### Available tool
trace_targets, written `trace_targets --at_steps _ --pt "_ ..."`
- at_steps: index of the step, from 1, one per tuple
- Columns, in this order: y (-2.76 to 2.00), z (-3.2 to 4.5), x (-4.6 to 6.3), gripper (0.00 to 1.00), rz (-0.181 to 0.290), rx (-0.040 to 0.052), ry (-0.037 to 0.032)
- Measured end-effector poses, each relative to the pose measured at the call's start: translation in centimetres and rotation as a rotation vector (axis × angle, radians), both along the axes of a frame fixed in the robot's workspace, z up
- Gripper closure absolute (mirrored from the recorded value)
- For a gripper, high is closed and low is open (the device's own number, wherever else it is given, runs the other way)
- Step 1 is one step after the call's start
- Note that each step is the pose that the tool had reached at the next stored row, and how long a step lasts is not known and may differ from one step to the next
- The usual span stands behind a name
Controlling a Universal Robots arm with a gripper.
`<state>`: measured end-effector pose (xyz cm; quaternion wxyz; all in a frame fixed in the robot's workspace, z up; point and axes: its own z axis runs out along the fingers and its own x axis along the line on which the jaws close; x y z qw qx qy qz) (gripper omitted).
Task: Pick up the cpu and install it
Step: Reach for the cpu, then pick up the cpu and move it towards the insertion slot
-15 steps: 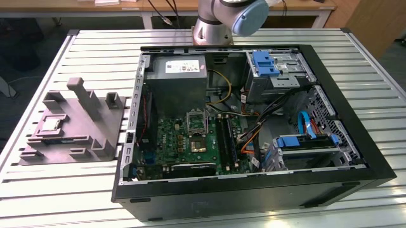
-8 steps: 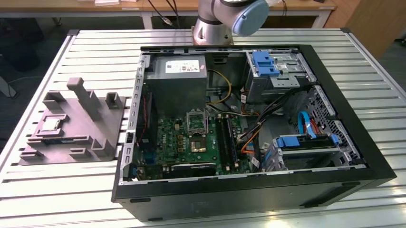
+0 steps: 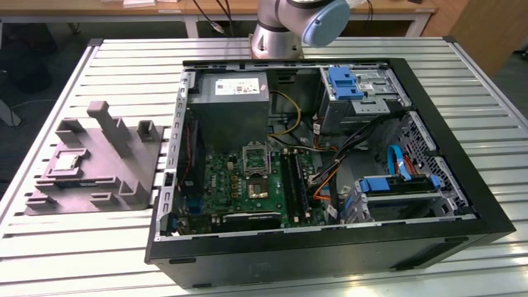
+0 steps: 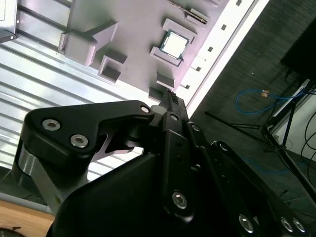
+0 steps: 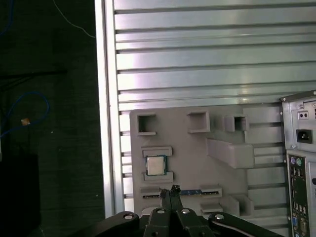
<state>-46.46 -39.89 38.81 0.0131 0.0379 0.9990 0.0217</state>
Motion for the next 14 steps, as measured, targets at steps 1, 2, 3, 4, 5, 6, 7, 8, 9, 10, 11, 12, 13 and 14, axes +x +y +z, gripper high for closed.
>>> trace_targets --at_steps 1,2,3,4,5,6,7,8,9,10,11,12,13,14 --pt "0.0 0.0 0.07 0.89 0.0 0.0 0.0" --pt "0.0 -0.01 0.14 0.89 0.0 0.0001 -0.0001" --pt "0.0 -0.01 0.21 0.89 0.0 0.0 -0.0001" --pt "0.0 -0.01 0.12 0.89 0.0 -0.0001 0.0" --pt "-0.01 -0.03 -0.14 0.89 0.0 0.0 -0.0001" --pt "0.0 -0.04 -0.39 0.89 0.0 0.0 -0.0001" --pt "0.0 -0.04 -0.51 0.89 0.0 -0.0001 0.0002" --pt "0.0 -0.04 -0.51 0.89 0.0 -0.0001 0.0" --pt "0.0 -0.04 -0.51 0.89 0.0 0.0 0.0" --pt "0.0 -0.04 -0.52 0.89 0.0 0.0 0.0" --pt "0.0 -0.04 -0.62 0.89 0.0 0.0 0.0" --pt "0.0 -0.04 -0.76 0.89 0.0 0.0 0.0" --pt "0.0 -0.04 -0.76 0.89 0.0 0.0 0.0" --pt "0.0 -0.04 -0.76 0.89 0.0 0.0 -0.0001"
